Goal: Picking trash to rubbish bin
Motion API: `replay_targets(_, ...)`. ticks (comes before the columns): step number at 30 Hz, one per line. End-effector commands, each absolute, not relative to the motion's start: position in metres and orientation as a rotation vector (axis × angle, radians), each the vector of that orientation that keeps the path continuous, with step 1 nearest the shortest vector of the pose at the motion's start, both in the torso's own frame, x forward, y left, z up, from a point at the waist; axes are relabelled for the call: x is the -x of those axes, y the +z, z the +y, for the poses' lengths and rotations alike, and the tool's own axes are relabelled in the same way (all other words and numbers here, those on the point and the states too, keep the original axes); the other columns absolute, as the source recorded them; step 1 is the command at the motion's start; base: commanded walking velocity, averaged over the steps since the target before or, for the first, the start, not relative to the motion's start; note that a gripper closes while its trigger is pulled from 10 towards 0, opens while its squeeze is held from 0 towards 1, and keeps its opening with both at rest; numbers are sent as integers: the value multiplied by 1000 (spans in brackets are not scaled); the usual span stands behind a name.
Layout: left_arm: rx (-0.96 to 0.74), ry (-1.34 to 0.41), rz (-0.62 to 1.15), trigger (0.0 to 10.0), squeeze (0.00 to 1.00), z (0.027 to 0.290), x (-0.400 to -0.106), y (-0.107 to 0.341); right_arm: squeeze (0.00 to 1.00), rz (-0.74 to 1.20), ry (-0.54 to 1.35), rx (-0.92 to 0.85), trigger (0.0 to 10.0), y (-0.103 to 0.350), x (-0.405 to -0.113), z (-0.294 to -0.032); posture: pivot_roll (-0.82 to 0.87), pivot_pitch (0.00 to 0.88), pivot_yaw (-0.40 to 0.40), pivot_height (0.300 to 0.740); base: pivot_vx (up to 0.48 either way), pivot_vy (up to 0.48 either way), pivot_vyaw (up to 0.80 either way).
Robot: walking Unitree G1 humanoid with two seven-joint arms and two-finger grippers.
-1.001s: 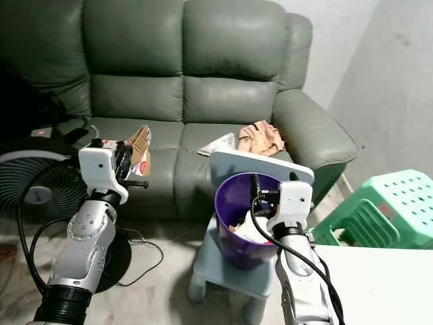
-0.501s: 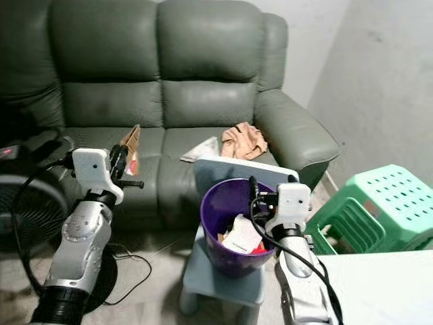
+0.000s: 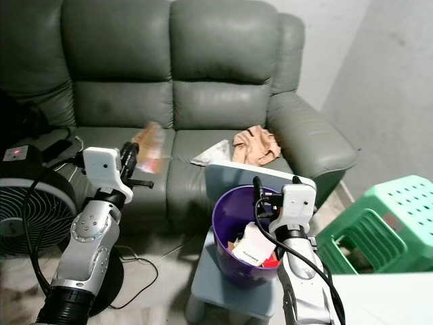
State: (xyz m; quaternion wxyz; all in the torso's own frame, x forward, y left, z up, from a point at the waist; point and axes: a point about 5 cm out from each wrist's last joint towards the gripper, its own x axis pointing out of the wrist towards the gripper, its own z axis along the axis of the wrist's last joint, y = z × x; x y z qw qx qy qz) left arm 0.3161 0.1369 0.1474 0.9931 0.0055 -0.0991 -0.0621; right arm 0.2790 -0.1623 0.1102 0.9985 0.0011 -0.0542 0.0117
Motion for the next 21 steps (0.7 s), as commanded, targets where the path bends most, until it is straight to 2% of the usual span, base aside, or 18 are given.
replay_targets(1,-45,-169,-179,10000,0,131,-316,143,0,-126,10,9,10000,115,-281,-166,-34,0,-56,740,0,0,0)
replay_targets(6,-96,-275,-186,10000,0,114,-314,140,0,-127,-5,20,10000,117,-283,-169,-42,0,-55,740,0,0,0)
replay_targets(13,-32,-421,-186,10000,0,88,-312,140,0,-119,-40,39,10000,116,-279,-175,-62,0,-51,740,0,0,0)
replay_targets(21,-46,-565,-200,10000,0,61,-301,138,0,-97,-60,55,10000,116,-278,-180,-79,0,-55,740,0,0,0)
